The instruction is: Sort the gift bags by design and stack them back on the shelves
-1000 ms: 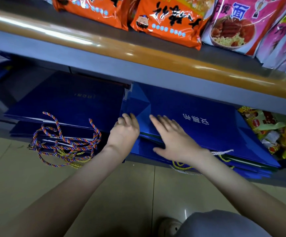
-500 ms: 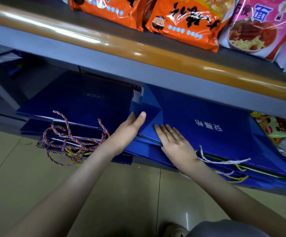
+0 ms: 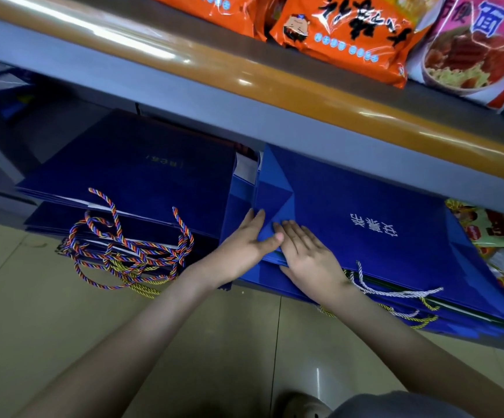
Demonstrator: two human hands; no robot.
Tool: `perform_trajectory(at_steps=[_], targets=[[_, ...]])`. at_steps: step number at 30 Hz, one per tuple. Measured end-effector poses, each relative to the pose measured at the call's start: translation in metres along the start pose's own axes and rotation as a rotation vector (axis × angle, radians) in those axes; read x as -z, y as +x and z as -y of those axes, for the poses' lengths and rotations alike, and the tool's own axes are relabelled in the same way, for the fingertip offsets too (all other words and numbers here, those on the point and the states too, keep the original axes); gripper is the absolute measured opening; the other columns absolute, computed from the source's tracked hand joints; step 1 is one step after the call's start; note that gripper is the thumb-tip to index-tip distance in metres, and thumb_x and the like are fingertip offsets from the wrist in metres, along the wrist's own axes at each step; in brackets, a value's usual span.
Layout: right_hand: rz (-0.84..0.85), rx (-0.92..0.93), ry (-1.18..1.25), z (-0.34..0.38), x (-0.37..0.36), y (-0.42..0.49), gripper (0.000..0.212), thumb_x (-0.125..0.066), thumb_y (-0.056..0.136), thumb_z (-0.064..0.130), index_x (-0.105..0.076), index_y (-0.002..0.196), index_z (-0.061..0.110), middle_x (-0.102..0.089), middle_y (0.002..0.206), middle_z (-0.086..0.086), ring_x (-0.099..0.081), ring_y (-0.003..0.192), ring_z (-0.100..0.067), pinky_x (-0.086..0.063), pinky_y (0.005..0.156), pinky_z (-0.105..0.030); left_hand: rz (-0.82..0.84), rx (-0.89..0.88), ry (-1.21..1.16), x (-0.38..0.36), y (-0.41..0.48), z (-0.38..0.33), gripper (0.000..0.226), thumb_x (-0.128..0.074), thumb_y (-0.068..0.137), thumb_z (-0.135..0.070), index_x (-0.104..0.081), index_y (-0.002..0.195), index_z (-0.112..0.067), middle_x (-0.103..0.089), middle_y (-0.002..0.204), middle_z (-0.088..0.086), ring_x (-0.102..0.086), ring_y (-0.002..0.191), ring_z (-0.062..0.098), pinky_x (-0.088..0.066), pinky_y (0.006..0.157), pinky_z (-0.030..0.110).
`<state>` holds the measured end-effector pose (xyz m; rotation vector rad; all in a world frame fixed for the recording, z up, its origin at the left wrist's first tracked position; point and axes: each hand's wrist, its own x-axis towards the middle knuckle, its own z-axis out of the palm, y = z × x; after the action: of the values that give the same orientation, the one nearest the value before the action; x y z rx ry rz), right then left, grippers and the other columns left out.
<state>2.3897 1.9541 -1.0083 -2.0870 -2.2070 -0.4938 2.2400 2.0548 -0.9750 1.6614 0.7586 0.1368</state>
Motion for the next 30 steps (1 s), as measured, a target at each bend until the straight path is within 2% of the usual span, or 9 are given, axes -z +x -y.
perform_trajectory(at_steps=[5, 9, 13, 15, 16, 19, 21, 24, 30], targets=[[0.070, -0.151, 0.000, -0.010, 0.001, -0.011, 0.088, -0.085, 0.060, 0.036, -0.051, 0.133, 0.001, -0.061, 0.124, -0.020, -0.058, 0.118, -0.034, -0.049, 0.096, -0.046, -0.012, -0.204, 0.737, -0.003, -0.007, 0.002, 0.095, -0.052, 0.089, -0.054, 0.007, 0.151, -0.012, 0.027, 0.155, 0.006, 0.025, 0.142, 0.016, 0.001, 0.117, 0.034], [0.127, -0.201, -0.050, -0.019, 0.001, -0.024, 0.092, -0.091, 0.049, 0.036, -0.056, 0.127, 0.001, -0.063, 0.121, -0.022, -0.062, 0.112, -0.036, -0.051, 0.092, -0.047, -0.248, -0.416, 1.468, -0.012, 0.001, 0.016, 0.092, -0.048, 0.086, -0.063, -0.021, 0.147, 0.000, -0.012, 0.156, 0.021, -0.014, 0.145, 0.030, -0.019, 0.116, 0.050], [0.085, -0.149, -0.080, -0.024, 0.001, -0.017, 0.086, -0.094, 0.042, 0.034, -0.063, 0.113, -0.003, -0.067, 0.108, -0.024, -0.067, 0.098, -0.036, -0.055, 0.083, -0.044, -0.185, -0.512, 1.763, -0.034, 0.008, 0.007, 0.072, -0.030, 0.099, -0.034, 0.006, 0.147, 0.006, 0.009, 0.155, 0.025, 0.004, 0.145, 0.036, 0.002, 0.113, 0.057], [0.053, -0.137, -0.094, -0.027, 0.003, -0.011, 0.076, -0.094, 0.040, 0.034, -0.067, 0.100, -0.004, -0.070, 0.095, -0.021, -0.070, 0.087, -0.032, -0.057, 0.075, -0.038, -0.184, -0.459, 1.795, -0.042, 0.018, -0.001, 0.073, -0.042, 0.098, -0.029, -0.001, 0.147, 0.007, -0.002, 0.155, 0.028, -0.007, 0.145, 0.037, -0.004, 0.115, 0.054], [0.042, -0.134, -0.091, -0.028, 0.003, -0.010, 0.072, -0.094, 0.040, 0.035, -0.067, 0.094, -0.003, -0.071, 0.091, -0.019, -0.070, 0.083, -0.030, -0.057, 0.072, -0.035, -0.227, -0.452, 1.740, -0.044, 0.023, -0.002, 0.069, -0.052, 0.094, -0.027, -0.019, 0.145, 0.006, -0.021, 0.151, 0.030, -0.025, 0.141, 0.037, -0.015, 0.115, 0.051], [0.017, -0.146, -0.055, -0.029, 0.002, -0.013, 0.066, -0.093, 0.041, 0.032, -0.066, 0.091, 0.000, -0.071, 0.089, -0.017, -0.071, 0.082, -0.028, -0.056, 0.070, -0.032, -0.252, -0.497, 1.631, -0.043, 0.039, 0.001, 0.038, -0.082, 0.064, -0.018, -0.070, 0.097, -0.003, -0.069, 0.098, 0.023, -0.069, 0.090, 0.030, -0.056, 0.082, 0.037], [0.046, -0.173, -0.045, -0.030, 0.001, -0.021, 0.072, -0.093, 0.043, 0.029, -0.066, 0.103, 0.000, -0.070, 0.099, -0.018, -0.070, 0.091, -0.029, -0.056, 0.078, -0.035, -0.273, -0.516, 1.597, -0.043, 0.044, 0.007, 0.032, -0.084, 0.057, -0.013, -0.072, 0.084, -0.003, -0.071, 0.085, 0.020, -0.071, 0.078, 0.028, -0.059, 0.068, 0.034], [0.072, -0.241, -0.064, -0.038, 0.011, -0.036, 0.077, -0.090, 0.051, 0.030, -0.061, 0.116, 0.001, -0.067, 0.109, -0.020, -0.067, 0.100, -0.033, -0.054, 0.085, -0.041, -0.331, -0.612, 1.587, -0.041, 0.037, 0.002, 0.033, -0.081, 0.054, -0.007, -0.072, 0.085, 0.000, -0.071, 0.085, 0.021, -0.071, 0.078, 0.028, -0.059, 0.069, 0.033], [-0.017, -0.181, -0.096, -0.026, 0.041, -0.040, 0.066, -0.087, 0.056, 0.034, -0.065, 0.108, -0.001, -0.068, 0.104, -0.022, -0.067, 0.096, -0.036, -0.055, 0.081, -0.042, -0.406, -0.749, 1.572, -0.025, 0.003, -0.005, 0.032, -0.069, 0.057, 0.003, -0.072, 0.089, 0.002, -0.070, 0.086, 0.023, -0.071, 0.079, 0.030, -0.058, 0.073, 0.034]])
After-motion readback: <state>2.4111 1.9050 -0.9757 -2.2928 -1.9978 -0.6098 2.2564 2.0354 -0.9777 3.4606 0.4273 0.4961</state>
